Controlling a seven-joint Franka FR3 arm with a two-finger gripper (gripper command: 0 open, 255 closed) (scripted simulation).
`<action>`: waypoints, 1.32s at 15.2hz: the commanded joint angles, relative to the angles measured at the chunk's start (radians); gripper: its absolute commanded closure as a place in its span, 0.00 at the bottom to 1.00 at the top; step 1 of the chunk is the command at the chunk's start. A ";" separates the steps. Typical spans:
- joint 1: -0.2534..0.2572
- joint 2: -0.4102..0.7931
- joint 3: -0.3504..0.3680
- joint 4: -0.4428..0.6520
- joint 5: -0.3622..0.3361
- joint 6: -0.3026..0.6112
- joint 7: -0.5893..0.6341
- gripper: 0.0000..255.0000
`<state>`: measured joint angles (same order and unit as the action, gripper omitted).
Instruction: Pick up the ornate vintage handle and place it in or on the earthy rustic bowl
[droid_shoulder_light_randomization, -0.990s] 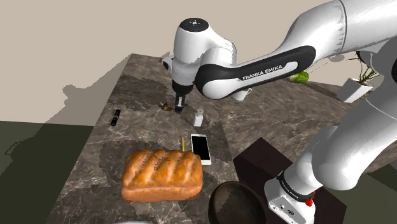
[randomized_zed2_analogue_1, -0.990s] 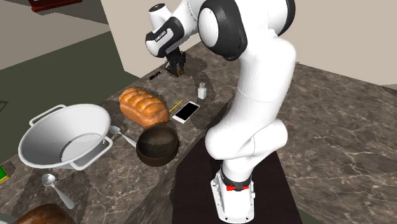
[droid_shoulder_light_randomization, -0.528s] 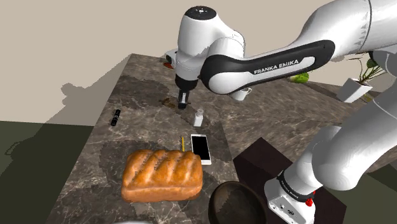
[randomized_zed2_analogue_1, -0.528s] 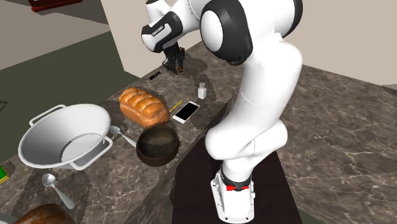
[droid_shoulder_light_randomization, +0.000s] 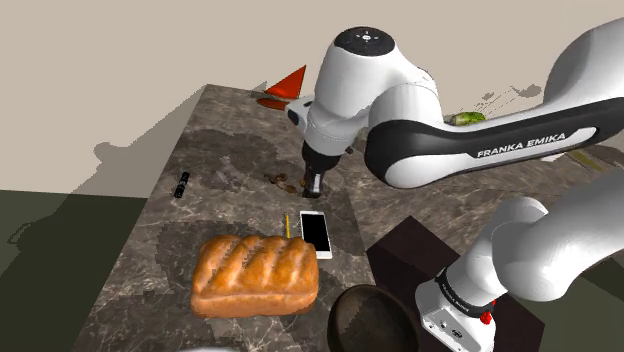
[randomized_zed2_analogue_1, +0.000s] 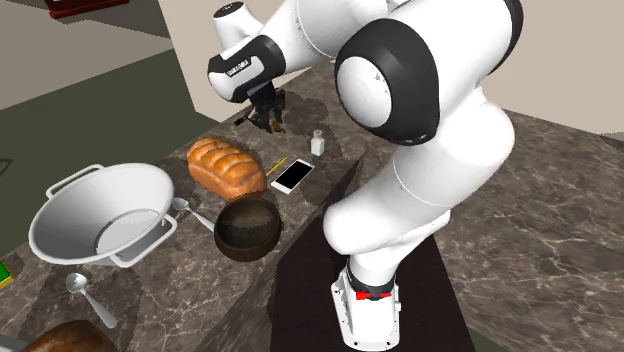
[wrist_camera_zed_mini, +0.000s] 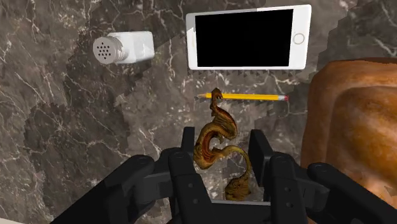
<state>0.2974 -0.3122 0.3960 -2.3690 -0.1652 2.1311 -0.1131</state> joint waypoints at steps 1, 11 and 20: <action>0.027 -0.066 0.011 -0.053 0.032 -0.013 0.013 1.00; 0.206 -0.357 0.089 -0.225 0.197 -0.148 0.120 1.00; 0.386 -0.543 0.199 -0.266 0.348 -0.315 0.278 1.00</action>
<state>0.6644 -0.8374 0.5817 -2.6330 0.1652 1.8343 0.1436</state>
